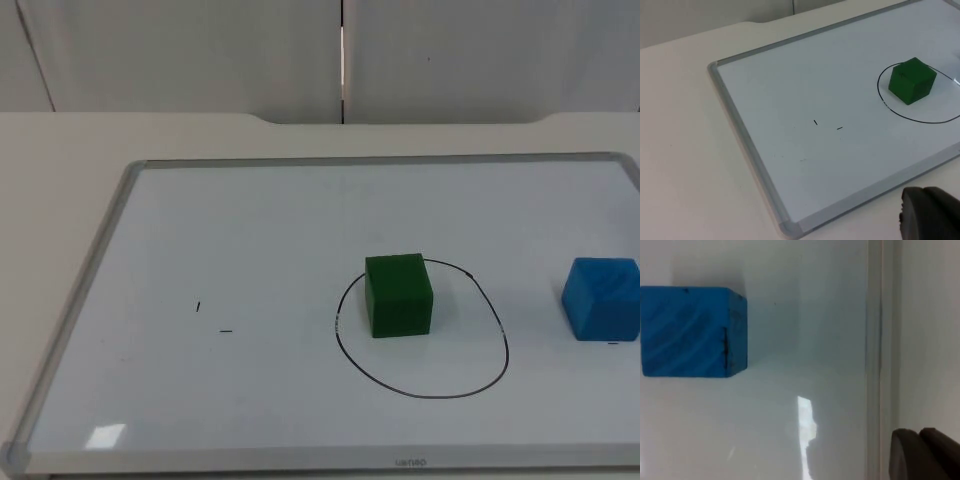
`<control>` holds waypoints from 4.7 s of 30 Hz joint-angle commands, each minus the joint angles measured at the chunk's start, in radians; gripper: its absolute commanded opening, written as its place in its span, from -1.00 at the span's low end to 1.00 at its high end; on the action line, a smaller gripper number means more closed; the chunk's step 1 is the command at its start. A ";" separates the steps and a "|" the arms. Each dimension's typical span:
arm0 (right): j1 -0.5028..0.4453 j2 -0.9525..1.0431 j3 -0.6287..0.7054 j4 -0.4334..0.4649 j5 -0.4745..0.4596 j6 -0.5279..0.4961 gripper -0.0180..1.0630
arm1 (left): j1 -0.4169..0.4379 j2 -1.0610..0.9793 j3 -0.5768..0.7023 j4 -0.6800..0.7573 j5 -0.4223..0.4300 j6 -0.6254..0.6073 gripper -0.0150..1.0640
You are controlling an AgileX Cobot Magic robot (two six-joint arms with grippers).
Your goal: Push the two cubes into the marked area.
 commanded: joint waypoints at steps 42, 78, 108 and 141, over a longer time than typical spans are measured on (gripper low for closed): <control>0.114 0.326 -0.058 0.200 -0.344 -0.011 -0.91 | 0.003 -0.003 0.005 0.005 0.004 -0.006 -0.98; 0.303 0.326 -0.058 0.263 -0.317 0.007 -0.92 | 0.003 -0.003 0.005 0.005 0.004 -0.006 -0.98; 0.401 0.385 -0.058 0.339 -0.375 0.007 -0.92 | 0.003 -0.003 0.005 0.005 0.004 -0.006 -0.98; 0.414 0.387 -0.058 0.365 -0.622 0.030 -0.96 | 0.003 -0.003 0.005 0.005 0.004 -0.006 -0.98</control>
